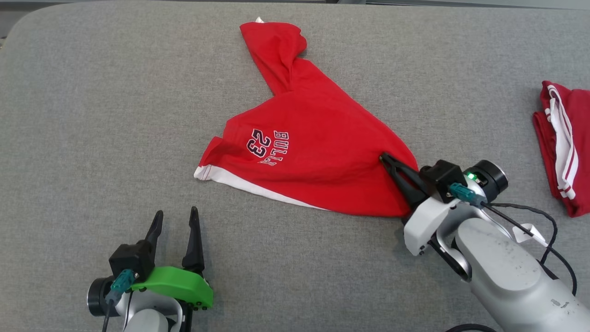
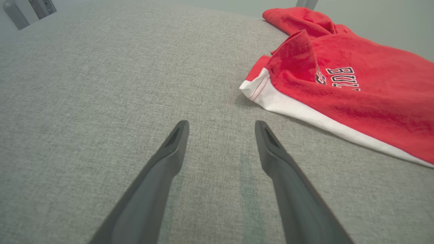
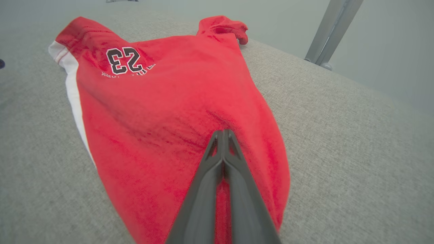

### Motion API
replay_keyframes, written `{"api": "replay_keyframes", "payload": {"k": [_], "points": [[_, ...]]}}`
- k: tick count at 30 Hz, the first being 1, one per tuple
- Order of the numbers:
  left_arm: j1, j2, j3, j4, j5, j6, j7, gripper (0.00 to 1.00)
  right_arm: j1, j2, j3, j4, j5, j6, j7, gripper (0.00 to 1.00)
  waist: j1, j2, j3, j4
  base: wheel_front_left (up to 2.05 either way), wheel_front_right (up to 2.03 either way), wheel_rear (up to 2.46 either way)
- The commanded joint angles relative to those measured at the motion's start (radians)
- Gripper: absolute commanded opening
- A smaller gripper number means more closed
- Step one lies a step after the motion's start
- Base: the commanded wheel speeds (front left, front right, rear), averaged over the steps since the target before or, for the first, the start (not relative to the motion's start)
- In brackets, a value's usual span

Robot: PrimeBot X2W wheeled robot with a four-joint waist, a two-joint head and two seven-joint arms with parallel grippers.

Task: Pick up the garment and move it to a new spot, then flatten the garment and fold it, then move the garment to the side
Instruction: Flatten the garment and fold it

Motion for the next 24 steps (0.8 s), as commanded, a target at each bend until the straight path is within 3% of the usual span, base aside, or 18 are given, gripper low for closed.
{"api": "replay_keyframes", "payload": {"k": [1, 10, 11, 12, 18, 24], "points": [[0.004, 0.004, 0.0, 0.0, 0.001, 0.003, 0.001, 1.0, 0.018, -0.005, -0.03, -0.023, 0.005, -0.001, -0.002, 0.0, 0.0, 0.0, -0.007, -0.003, 0.0, 0.0, 0.0], [0.044, 0.004, -0.009, 0.001, 0.009, -0.005, 0.001, 1.0, 0.127, 0.009, -0.198, -0.125, 0.022, -0.001, -0.002, 0.0, 0.0, 0.0, -0.074, -0.038, 0.0, 0.0, 0.0], [0.046, 0.004, -0.009, 0.002, 0.01, -0.007, 0.001, 1.0, 0.149, 0.011, -0.211, -0.133, 0.031, -0.001, -0.002, 0.17, 0.0, 0.0, -0.081, -0.042, 0.0, 0.0, 0.0], [0.048, 0.004, -0.01, 0.004, 0.011, -0.008, 0.001, 1.0, 0.172, 0.013, -0.219, -0.139, 0.041, -0.001, -0.002, 0.96, 0.0, 0.0, -0.088, -0.047, 0.0, 0.0, 0.0], [0.062, 0.004, -0.015, 0.0, 0.015, -0.011, 0.001, 1.0, 0.301, 0.016, -0.206, -0.145, 0.109, -0.001, -0.002, 1.0, 0.0, 0.0, -0.096, -0.071, 0.0, 0.0, 0.0], [0.043, 0.004, -0.022, -0.003, 0.02, -0.016, 0.001, 1.0, 0.289, 0.028, -0.178, -0.145, 0.138, -0.001, -0.002, 1.0, 0.0, 0.0, -0.069, -0.069, 0.0, 0.0, 0.0]]}}
